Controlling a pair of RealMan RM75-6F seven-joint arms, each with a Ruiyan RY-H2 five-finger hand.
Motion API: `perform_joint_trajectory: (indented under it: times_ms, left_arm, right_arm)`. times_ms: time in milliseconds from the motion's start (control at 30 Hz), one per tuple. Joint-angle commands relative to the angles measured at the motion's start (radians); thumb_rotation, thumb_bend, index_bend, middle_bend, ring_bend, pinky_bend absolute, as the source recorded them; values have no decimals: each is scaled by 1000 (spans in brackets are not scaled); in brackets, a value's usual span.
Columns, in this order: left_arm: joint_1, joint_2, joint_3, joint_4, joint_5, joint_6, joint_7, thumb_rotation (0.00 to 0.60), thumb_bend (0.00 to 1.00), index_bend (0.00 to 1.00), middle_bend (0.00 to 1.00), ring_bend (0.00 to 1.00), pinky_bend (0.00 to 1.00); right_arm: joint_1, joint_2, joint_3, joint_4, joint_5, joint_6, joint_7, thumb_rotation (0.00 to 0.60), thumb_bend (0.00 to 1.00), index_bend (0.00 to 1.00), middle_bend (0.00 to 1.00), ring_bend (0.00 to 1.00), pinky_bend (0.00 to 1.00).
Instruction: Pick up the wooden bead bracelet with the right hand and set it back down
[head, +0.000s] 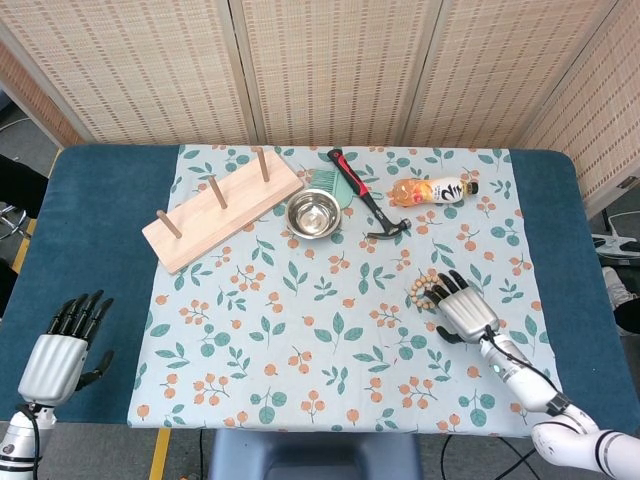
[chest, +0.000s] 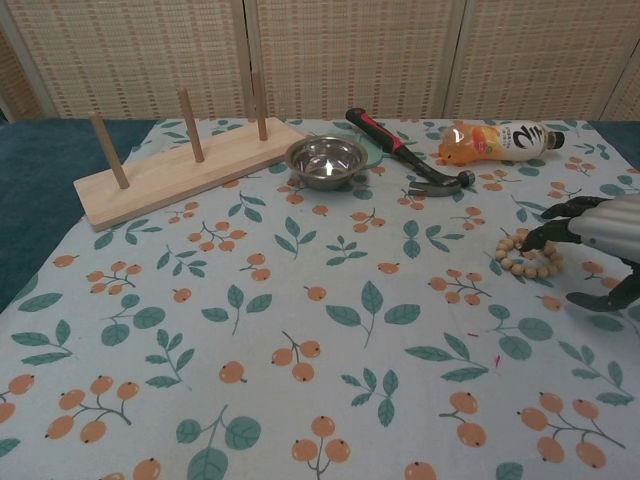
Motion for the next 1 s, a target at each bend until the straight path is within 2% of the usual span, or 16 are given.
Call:
perform_joint_trajectory:
  times_ms: [33,100,200,267,367,533,600,700,767,867,1000]
  left_arm:
    - [0,2,1,-2,-1,-1,1,574,384,0,0,0,131]
    - [0,3,1,-5,-3,-3,3,573,384,0,0,0,131]
    - [-1,6,2,-10,-8,-9,5,574,384,0,0,0,132]
    - [-1,7,2,-11,-9,-12,5,573,385,0,0,0,132]
    - [-2,8,2,-14,-11,-15,7,575,384,0,0,0,132]
    - [-3,9,1,-17,-15,-19,10,574,383,0,0,0,134]
    - [-3,10,1,-17,-16,-20,10,575,382,0,0,0,135]
    - [-4,9,1,-18,-17,-21,11,578,384,0,0,0,135]
    - [-4,9,1,-18,-17,-21,13,579,383,0,0,0,135]
    - [-3,10,1,-19,-16,-18,14,579,383,0,0,0,136]
    - [-3,10,1,-20,-17,-18,14,582,383,0,0,0,136]
  right_arm:
    - [11,-18,-5,17,17,-15,-15,494,327,221,207,0,1]
    - [16,-29,-7,29,31,-21,-33,524,327,280,250,12,24]
    - [23,-43,-7,41,54,-25,-54,584,327,406,346,81,89]
    - [28,-52,-5,49,66,-25,-65,600,327,442,367,99,97]
    - [34,-64,-6,62,91,-30,-93,600,327,495,396,143,122]
    - [43,-77,-13,73,129,-41,-146,600,327,504,410,150,123]
    - [44,-81,-13,74,140,-36,-157,600,327,534,445,178,126]
    - [44,-89,-15,77,141,-18,-162,600,330,619,526,274,173]
    - [46,-90,-16,76,138,-11,-154,600,393,689,580,323,191]
    - [44,-84,-12,67,132,7,-120,600,491,730,611,354,203]
    - [42,-74,-8,63,106,37,-46,600,509,737,621,376,220]
